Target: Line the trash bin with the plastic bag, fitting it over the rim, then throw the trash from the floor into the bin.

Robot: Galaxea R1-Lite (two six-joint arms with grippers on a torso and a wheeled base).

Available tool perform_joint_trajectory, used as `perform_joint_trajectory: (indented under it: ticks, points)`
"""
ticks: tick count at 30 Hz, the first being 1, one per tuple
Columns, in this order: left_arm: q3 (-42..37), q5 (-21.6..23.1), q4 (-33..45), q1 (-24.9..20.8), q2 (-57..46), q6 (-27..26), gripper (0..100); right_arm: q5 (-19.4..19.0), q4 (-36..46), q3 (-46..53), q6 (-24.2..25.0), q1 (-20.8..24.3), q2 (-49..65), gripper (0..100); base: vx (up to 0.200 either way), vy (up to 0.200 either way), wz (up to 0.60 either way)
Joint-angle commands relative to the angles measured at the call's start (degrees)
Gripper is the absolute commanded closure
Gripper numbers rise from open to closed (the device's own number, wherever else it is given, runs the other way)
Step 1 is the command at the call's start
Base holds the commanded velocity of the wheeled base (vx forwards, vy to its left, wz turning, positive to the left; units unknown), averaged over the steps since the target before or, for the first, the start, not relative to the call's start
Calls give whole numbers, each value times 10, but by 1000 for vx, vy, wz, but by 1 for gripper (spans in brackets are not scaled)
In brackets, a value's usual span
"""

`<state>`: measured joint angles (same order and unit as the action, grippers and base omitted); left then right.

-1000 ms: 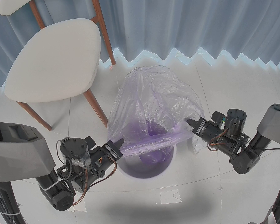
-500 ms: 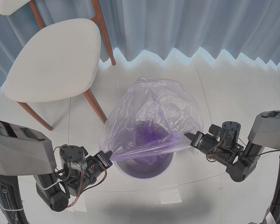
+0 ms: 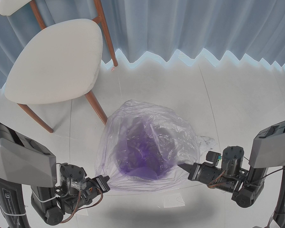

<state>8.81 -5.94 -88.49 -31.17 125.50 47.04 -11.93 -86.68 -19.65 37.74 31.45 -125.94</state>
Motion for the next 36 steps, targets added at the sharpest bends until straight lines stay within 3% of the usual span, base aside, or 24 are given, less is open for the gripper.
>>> perform_joint_trajectory:
  ticks: [1,6,13,27,36]
  points:
    - [-14,0,0,-5,40,-7,100,7,-33,30,-12,15,-73,100,0,0,0]
    - [-14,-2,0,-8,72,-36,100,17,-33,61,-32,16,-82,100,0,0,0]
    - [-2,1,0,-6,87,-37,100,19,-33,59,-35,15,-92,100,0,0,0]
    - [54,-2,0,-4,135,-83,100,99,-33,22,-50,13,-111,100,0,0,0]
    - [67,-7,0,-8,123,-84,100,112,-33,22,-50,5,-97,100,0,0,0]
